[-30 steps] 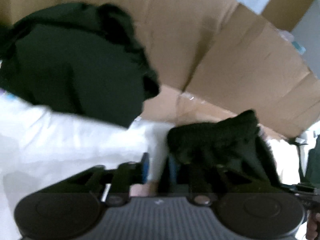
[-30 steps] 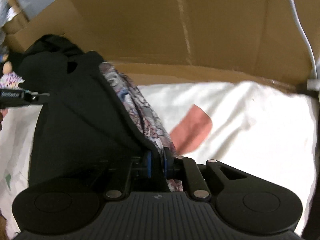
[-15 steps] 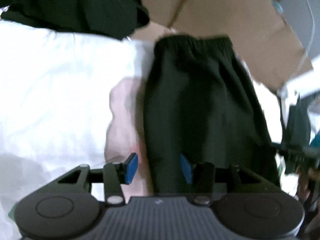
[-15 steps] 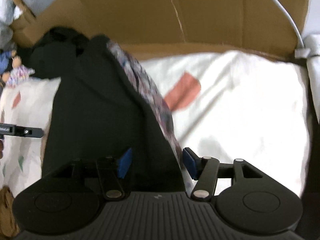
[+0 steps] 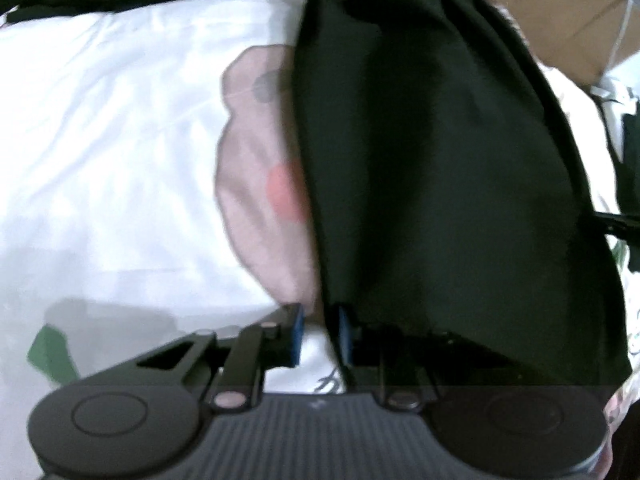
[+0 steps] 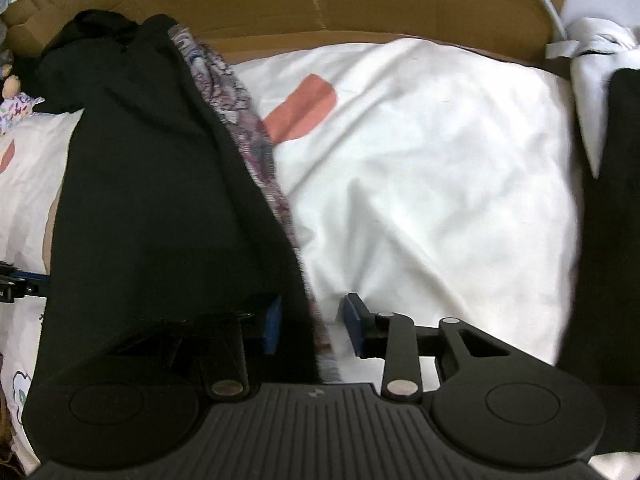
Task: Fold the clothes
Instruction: 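Open both grippers and withdraw them from the folded shorts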
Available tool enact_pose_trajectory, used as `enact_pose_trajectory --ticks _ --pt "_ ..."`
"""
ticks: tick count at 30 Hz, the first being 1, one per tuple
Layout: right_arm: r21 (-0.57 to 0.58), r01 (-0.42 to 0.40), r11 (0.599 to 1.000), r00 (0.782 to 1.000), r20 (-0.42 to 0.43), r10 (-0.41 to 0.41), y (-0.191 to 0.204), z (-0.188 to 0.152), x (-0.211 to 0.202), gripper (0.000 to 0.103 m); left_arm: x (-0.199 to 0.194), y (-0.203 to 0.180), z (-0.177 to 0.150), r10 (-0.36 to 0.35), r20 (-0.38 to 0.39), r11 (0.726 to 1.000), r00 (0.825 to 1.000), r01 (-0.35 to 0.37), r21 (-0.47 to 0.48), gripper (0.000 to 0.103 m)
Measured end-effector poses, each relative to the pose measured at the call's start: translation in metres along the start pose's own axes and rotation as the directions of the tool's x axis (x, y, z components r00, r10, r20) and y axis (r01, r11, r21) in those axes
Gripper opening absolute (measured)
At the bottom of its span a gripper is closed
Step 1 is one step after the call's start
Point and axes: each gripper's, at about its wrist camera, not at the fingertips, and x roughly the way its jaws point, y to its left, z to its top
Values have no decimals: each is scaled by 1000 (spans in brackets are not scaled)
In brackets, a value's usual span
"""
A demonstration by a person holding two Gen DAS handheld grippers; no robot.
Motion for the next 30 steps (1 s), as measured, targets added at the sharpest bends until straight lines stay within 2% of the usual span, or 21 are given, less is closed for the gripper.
enact_pose_trajectory --ticks 3,8,13,19,25,30 --pt "7 0 1000 1000 -23 0 -3 -6 -8 38 -8 -1 -10 40 -28 999 999 -40 12 20" --pt "47 -4 999 999 -35 5 -7 -21 -28 41 -38 6 -30 22 8 998 1000 -21 -56 23" --pt "41 -20 999 1000 -10 21 -18 -27 -60 41 -69 -2 -51 14 46 996 999 -10 -88 28" --pt "41 -29 999 1000 9 28 -13 -37 -77 41 -101 -17 -92 -35 93 990 995 48 -134 29" --pt "29 -34 999 999 -2 34 -13 -61 -103 41 -95 -28 -137 -94 85 977 992 109 -186 36" --pt "39 -23 999 1000 2 23 -17 -81 -117 41 -95 -38 -171 -94 60 971 994 104 -214 36"
